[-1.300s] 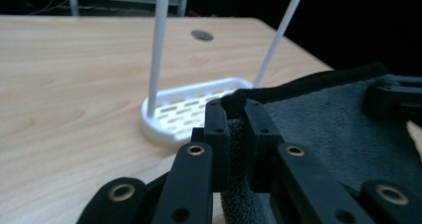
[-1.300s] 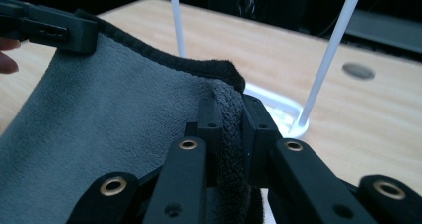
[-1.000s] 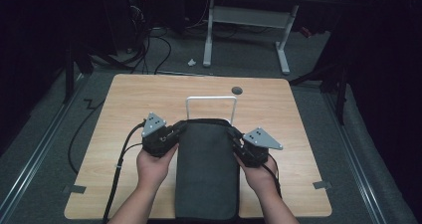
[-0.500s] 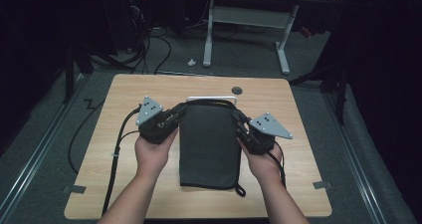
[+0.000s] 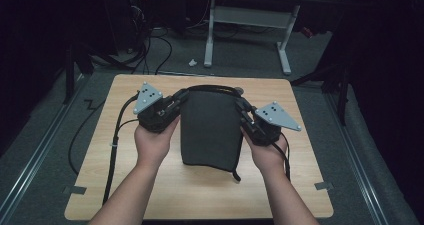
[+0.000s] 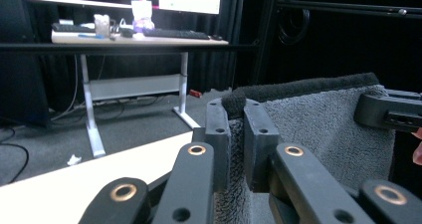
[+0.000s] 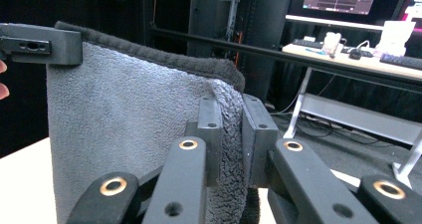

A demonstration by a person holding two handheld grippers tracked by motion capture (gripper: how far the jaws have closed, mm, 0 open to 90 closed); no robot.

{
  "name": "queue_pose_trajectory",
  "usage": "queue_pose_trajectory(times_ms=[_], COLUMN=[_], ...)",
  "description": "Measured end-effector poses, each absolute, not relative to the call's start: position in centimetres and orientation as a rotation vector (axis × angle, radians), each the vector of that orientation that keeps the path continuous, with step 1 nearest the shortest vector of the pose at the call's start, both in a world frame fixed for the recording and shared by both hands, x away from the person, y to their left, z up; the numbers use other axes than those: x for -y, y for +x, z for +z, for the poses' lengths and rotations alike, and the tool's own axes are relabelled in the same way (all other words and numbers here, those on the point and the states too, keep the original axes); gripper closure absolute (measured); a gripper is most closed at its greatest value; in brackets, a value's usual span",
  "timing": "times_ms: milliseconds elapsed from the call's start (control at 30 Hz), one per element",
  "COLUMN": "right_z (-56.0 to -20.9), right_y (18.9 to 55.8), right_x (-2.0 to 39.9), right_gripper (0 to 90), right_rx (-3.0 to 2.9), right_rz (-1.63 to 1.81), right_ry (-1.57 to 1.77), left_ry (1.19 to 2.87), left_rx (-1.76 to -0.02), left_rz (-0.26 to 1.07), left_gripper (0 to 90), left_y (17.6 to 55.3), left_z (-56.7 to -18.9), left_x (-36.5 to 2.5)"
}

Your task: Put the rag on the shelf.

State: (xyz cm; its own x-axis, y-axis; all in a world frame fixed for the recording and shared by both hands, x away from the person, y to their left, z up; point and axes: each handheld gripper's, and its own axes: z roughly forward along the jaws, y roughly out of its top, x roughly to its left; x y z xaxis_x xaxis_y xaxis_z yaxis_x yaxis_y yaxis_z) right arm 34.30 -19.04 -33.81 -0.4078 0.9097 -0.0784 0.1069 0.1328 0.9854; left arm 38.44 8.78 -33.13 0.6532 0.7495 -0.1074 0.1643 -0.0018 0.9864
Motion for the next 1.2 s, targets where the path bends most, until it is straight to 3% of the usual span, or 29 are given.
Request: queue_pose_trajectory(times_ms=[733,1200], right_z=[-30.6,-30.1], right_y=[36.3,40.6], right_x=[19.6,19.8], right_gripper=[81.6,81.6], right_rx=[-1.619,-1.635], right_rz=[1.355,1.335], right_ry=[0.995,1.010], left_ry=[1.546,1.578], left_rx=[-0.745,-0.776], left_rz=[0.623,0.671], left_gripper=[83.2,83.4], left_y=[40.5,44.8], left_z=[-30.1,-29.5], left_x=[-7.9,-7.0])
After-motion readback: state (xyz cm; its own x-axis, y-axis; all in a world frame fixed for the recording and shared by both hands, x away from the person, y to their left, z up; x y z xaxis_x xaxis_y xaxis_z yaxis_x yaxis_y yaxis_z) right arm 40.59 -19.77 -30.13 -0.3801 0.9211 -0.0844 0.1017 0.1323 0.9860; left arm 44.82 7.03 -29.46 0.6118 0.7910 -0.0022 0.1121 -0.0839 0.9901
